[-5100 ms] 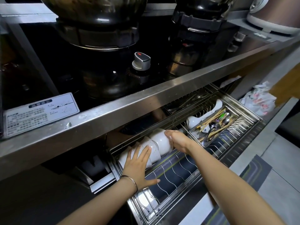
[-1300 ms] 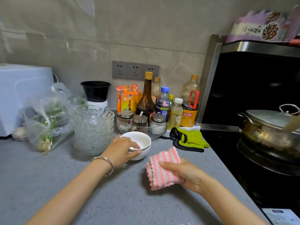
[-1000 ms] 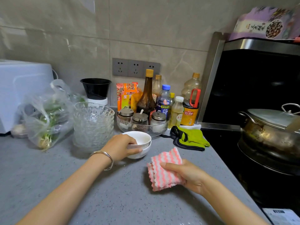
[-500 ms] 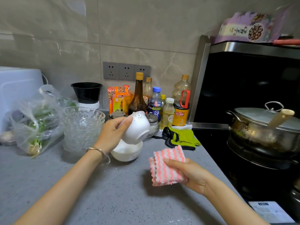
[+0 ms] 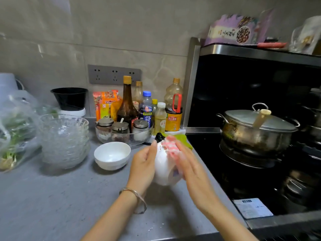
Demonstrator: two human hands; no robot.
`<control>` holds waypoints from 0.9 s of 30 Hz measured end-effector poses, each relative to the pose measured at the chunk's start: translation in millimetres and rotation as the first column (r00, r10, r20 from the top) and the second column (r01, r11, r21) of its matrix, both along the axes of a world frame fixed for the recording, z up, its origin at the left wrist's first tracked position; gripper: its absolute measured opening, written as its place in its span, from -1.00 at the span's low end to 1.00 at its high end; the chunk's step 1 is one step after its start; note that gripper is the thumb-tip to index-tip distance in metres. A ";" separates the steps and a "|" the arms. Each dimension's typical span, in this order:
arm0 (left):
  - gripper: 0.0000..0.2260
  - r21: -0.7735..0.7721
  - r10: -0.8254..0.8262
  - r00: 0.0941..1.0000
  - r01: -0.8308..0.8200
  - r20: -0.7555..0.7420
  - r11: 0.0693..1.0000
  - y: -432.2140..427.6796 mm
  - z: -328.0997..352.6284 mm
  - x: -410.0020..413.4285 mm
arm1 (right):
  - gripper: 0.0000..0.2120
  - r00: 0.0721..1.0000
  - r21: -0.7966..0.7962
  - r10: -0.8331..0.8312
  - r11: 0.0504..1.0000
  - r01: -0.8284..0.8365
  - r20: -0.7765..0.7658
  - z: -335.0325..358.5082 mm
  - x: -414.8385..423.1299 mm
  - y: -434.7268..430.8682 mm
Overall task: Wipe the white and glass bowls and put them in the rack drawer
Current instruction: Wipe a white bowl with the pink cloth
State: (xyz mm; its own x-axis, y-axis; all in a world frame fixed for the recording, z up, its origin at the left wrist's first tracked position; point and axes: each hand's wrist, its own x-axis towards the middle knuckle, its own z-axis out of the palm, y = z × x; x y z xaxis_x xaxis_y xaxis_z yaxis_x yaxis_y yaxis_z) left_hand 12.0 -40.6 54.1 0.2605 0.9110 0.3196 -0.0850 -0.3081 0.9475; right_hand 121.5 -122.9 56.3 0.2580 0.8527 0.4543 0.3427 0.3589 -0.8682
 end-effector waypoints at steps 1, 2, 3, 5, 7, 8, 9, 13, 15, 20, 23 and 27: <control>-0.30 -0.025 0.014 1.000 -0.014 0.005 1.000 -2.8 0.1 4.1 | -0.60 1.000 0.028 -0.008 1.000 0.008 0.001 -2.7 -0.2 -0.7; -0.26 -0.048 0.029 1.000 -0.028 0.009 0.998 -4.8 -0.3 8.1 | -0.59 0.999 0.052 -0.011 0.999 0.013 -0.040 -2.3 2.2 -2.5; -0.25 -0.056 0.033 0.999 -0.033 0.010 0.998 -6.9 -1.0 12.1 | -0.58 0.997 0.076 -0.011 0.997 0.016 -0.072 -2.5 7.1 -4.0; -0.29 -0.029 0.022 1.000 -0.021 0.020 0.999 -18.1 1.7 18.9 | -0.62 0.997 0.124 -0.070 0.990 0.071 -0.014 0.9 14.6 -8.5; -0.33 0.020 0.035 0.999 -0.035 0.031 0.999 -32.6 3.7 25.1 | -0.68 0.972 0.162 -0.172 0.976 0.145 0.162 0.4 19.3 -9.9; -0.32 0.042 0.051 0.998 -0.052 0.035 0.998 -38.6 3.6 27.5 | -0.71 0.974 0.161 -0.166 0.977 0.142 0.152 0.8 20.2 -10.4; -0.32 0.064 0.070 0.997 -0.073 0.045 0.995 -44.1 3.0 29.0 | -0.73 0.990 0.148 -0.116 0.984 0.103 0.079 0.7 22.3 -10.2; -0.37 0.097 0.142 0.986 -0.151 0.088 0.984 -57.2 -2.7 29.5 | -0.74 0.969 0.066 0.025 0.998 -0.009 -0.246 7.7 21.2 -12.2; -0.27 0.102 0.179 0.977 -0.191 0.115 0.976 -59.8 -3.4 25.2 | -0.69 0.990 0.131 -0.047 0.989 0.064 -0.131 6.7 7.4 -20.0; -0.24 0.109 0.196 0.977 -0.204 0.085 0.973 -62.6 -1.9 18.1 | -0.61 0.711 0.424 -0.415 0.888 0.180 0.567 -8.5 -9.3 -22.7; -0.26 0.138 0.216 0.971 -0.228 0.098 0.964 -68.5 -1.7 16.0 | -0.66 0.975 0.243 -0.134 0.966 0.088 0.176 1.3 -2.0 -22.1; -0.28 0.122 0.239 0.961 -0.256 0.135 0.959 -70.6 1.6 13.1 | -0.65 0.982 0.213 -0.122 0.973 0.090 0.142 3.2 -7.4 -26.7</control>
